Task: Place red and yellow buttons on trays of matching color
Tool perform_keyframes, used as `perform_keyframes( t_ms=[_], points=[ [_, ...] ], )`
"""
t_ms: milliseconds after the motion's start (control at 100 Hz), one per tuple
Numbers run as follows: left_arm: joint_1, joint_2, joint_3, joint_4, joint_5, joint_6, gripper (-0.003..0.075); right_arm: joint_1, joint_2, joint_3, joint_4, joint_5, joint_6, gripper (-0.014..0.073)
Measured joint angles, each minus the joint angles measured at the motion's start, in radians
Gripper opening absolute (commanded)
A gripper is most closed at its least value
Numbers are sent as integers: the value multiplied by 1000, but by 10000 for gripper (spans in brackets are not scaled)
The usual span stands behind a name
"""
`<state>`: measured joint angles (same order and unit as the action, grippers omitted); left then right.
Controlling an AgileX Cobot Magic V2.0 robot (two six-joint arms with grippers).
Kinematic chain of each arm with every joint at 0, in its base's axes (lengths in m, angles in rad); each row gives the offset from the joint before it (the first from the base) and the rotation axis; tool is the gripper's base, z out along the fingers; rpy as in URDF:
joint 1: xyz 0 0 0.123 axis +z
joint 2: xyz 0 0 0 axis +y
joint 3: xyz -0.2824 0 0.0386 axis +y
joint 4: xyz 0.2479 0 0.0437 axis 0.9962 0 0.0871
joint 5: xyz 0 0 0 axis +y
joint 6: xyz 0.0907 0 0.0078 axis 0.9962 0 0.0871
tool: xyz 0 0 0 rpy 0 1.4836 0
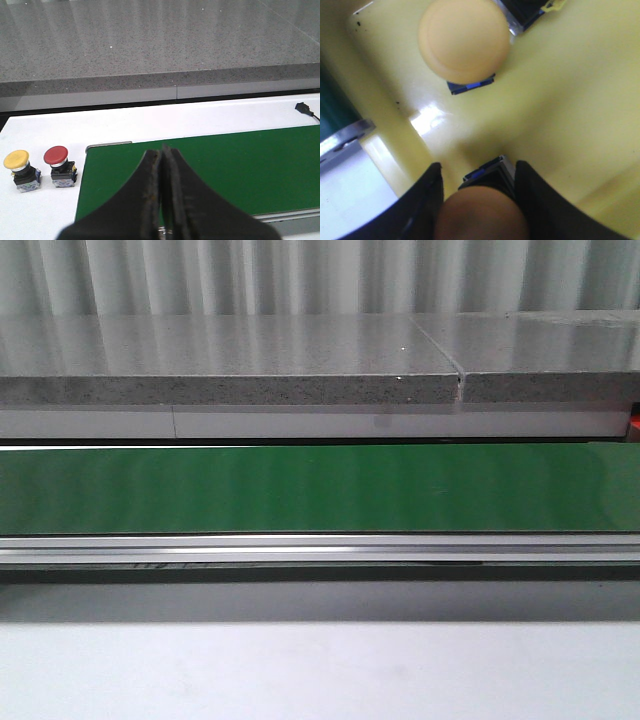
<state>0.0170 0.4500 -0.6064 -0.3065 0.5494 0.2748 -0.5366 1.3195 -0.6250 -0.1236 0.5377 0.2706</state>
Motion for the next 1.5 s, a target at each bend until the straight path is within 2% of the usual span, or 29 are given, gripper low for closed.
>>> perform_keyframes(
  t_ms=[240,430,940,1120,1220,1500],
  points=[
    [0,0,0,0,0,0,-20,0,0,0,0,-2,0,489],
    [0,0,0,0,0,0,-20,0,0,0,0,-5,0,600],
    [0,0,0,0,0,0,-20,0,-2,-80,-38,94,2,603],
    [0,0,0,0,0,0,-20,15,-90,-80,-26,96,2,603],
    [0,0,0,0,0,0,-20,64,-183,-80,-26,92,-3,603],
    [0,0,0,0,0,0,-20,289,-442,-80,-21,77,-96,603]
  ],
)
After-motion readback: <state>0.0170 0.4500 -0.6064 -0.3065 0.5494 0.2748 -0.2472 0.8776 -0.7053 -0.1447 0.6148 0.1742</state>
